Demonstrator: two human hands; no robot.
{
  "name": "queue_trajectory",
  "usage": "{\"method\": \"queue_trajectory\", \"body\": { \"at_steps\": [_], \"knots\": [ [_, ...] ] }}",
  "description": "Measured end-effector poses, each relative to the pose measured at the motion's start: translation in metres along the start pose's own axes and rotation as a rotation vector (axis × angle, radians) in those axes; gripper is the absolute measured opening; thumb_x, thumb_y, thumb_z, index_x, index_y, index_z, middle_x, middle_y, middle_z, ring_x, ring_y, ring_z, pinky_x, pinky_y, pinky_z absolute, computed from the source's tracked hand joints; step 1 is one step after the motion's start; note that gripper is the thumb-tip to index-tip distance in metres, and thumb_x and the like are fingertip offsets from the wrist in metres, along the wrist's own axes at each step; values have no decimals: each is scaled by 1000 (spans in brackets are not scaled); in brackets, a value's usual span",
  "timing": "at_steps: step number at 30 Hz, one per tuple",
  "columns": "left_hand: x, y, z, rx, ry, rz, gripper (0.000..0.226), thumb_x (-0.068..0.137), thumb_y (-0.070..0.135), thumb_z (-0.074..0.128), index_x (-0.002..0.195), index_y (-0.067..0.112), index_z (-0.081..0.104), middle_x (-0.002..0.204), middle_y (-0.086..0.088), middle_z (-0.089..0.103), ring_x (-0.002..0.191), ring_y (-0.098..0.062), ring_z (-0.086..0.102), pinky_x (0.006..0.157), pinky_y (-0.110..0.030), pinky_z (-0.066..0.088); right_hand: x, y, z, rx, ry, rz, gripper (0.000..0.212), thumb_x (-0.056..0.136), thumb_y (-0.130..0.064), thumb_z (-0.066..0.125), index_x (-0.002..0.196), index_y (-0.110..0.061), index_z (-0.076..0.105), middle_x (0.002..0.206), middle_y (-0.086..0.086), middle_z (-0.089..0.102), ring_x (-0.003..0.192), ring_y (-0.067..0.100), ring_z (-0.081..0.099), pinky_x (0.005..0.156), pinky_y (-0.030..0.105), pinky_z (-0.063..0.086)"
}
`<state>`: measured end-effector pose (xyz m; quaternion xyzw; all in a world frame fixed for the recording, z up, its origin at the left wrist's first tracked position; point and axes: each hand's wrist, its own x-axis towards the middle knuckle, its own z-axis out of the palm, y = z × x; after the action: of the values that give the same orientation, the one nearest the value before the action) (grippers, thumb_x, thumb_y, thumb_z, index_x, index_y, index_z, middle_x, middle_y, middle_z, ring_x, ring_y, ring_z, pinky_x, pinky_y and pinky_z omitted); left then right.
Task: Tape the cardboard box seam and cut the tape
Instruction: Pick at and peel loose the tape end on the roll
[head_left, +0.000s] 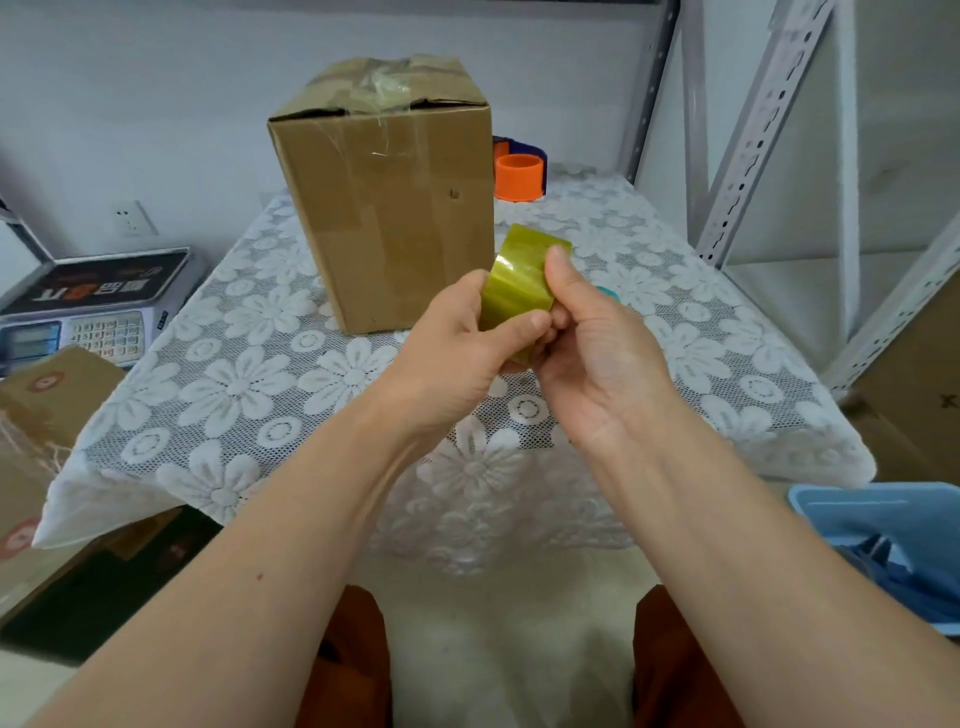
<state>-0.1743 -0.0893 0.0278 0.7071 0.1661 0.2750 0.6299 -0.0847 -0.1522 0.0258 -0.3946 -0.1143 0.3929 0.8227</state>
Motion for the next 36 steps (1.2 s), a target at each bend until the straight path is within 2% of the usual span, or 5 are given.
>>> {"method": "queue_trajectory", "body": {
  "at_steps": [11,19,25,28,36],
  "knots": [
    [0,1,-3,-91,-62,-86,48,80,30,62,113,-5,58,89,-4,68,88,-17,63,98,-53,48,-1,-6,-1,-30,5,19,36,87,-26,64,57,-17,47,41,-7,34,44,8,33,56,23,42],
    [3,-1,6,23,20,-56,18,90,14,55,106,6,54,91,-5,67,88,-18,64,92,-56,50,2,-10,-2,-28,23,19,37,87,-24,64,55,-16,48,39,-7,33,42,8,32,57,27,37],
    [-2,2,8,-42,60,-70,33,82,29,68,103,4,61,87,-4,69,86,-18,66,91,-53,52,2,-10,-2,-124,-12,-21,17,85,-24,67,78,-11,57,55,-2,42,51,9,38,59,25,40],
    [-1,0,8,-13,91,-21,17,87,18,64,100,7,60,85,-4,68,84,-18,65,89,-54,53,0,-10,-1,-189,-17,-74,26,86,-23,66,65,-14,52,48,-5,40,51,8,37,56,22,38],
    [0,2,2,-15,-31,-21,28,82,17,59,105,1,58,89,-7,65,86,-21,60,96,-57,47,2,-12,-4,-195,-35,-58,36,85,-24,66,56,-17,47,44,-7,39,46,8,36,52,20,39]
  ]
}}
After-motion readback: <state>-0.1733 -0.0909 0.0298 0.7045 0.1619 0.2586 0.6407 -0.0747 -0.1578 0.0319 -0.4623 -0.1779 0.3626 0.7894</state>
